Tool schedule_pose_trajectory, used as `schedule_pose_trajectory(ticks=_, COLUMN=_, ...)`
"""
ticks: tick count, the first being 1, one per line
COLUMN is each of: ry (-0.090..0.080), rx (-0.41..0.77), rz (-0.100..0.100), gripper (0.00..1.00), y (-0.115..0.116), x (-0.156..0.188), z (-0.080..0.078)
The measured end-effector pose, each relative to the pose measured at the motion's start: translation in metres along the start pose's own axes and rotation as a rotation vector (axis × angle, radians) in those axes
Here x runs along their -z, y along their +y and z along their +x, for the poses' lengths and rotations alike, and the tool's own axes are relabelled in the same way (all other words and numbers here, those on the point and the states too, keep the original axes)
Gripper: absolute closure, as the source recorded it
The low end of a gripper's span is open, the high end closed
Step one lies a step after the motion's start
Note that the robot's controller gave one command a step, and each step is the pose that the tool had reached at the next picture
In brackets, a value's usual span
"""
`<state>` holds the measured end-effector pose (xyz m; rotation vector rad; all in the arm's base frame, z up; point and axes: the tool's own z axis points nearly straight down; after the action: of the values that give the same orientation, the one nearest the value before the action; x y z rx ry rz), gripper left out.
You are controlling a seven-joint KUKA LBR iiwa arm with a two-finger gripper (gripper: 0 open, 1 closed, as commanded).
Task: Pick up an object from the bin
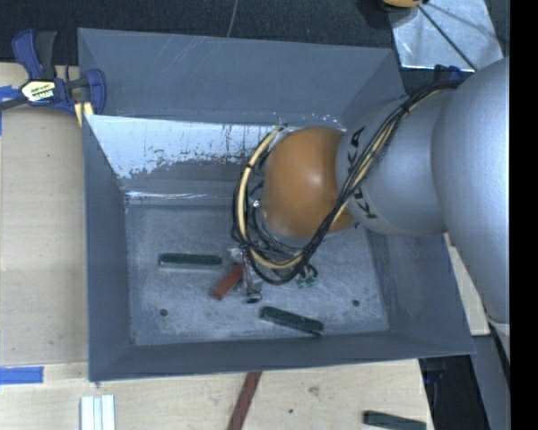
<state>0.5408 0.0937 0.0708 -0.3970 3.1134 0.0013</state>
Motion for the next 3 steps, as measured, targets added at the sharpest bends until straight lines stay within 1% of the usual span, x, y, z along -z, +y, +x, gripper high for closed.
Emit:
schedule_pose_trajectory(ticks=1, ry=0.004, rx=0.093, rz=0.000, gripper=0.00, y=0.003, x=0.099, z=0.002)
schedule_pose_trajectory(ticks=2, ry=0.003, rx=0.146, rz=0.000, gripper=0.00, y=0.004, x=0.159, z=0.002)
schedule_pose_trajectory(ticks=3, ry=-0.014, rx=0.242, rz=0.004, gripper=0.00, y=0.003, x=0.145, z=-0.005)
